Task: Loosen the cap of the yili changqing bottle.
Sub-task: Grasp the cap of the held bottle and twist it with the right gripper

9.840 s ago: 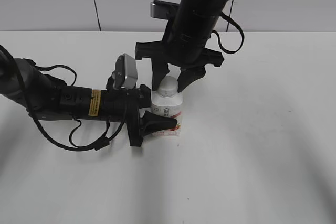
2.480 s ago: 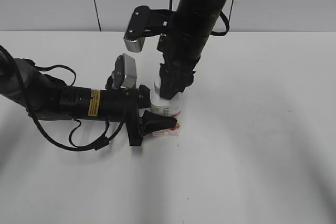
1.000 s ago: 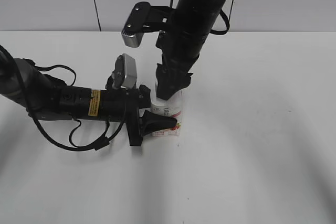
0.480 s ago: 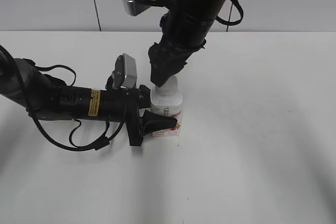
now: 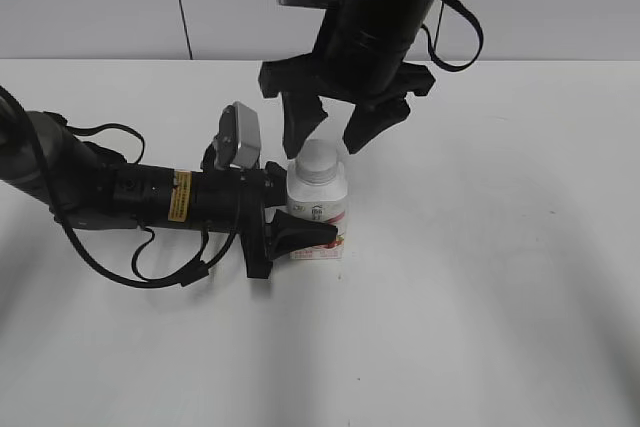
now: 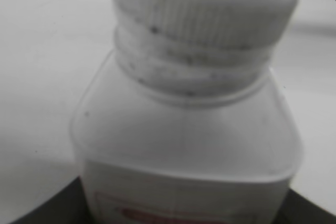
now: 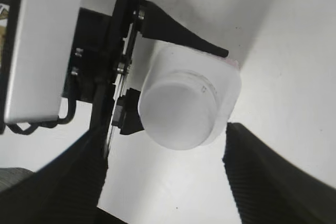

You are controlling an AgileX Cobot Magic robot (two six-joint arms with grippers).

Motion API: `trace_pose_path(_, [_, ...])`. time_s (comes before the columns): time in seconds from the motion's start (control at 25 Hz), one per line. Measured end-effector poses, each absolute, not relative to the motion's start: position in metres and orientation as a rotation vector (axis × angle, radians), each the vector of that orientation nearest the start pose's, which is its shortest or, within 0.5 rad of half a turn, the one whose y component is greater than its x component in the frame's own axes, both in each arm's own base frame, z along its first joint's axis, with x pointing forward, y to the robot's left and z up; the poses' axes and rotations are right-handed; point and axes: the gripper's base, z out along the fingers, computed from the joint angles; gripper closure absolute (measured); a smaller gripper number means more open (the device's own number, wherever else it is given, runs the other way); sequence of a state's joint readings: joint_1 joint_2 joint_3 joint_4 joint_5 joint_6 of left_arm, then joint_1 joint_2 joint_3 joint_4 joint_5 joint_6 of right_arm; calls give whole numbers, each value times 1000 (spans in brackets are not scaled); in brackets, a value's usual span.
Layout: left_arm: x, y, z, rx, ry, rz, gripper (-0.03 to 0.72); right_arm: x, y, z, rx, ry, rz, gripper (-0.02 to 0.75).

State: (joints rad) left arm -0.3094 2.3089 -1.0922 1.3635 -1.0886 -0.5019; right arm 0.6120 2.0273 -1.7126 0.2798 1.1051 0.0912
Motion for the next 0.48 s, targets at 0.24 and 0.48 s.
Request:
trace_pose_path(0.24, [337, -190, 57, 1355, 1549, -999, 297, 341, 266, 239, -416, 2946, 502, 196])
trace_pose_path(0.48, [337, -190, 57, 1354, 1551, -1000, 297, 344, 267, 238, -324, 2936, 509, 196])
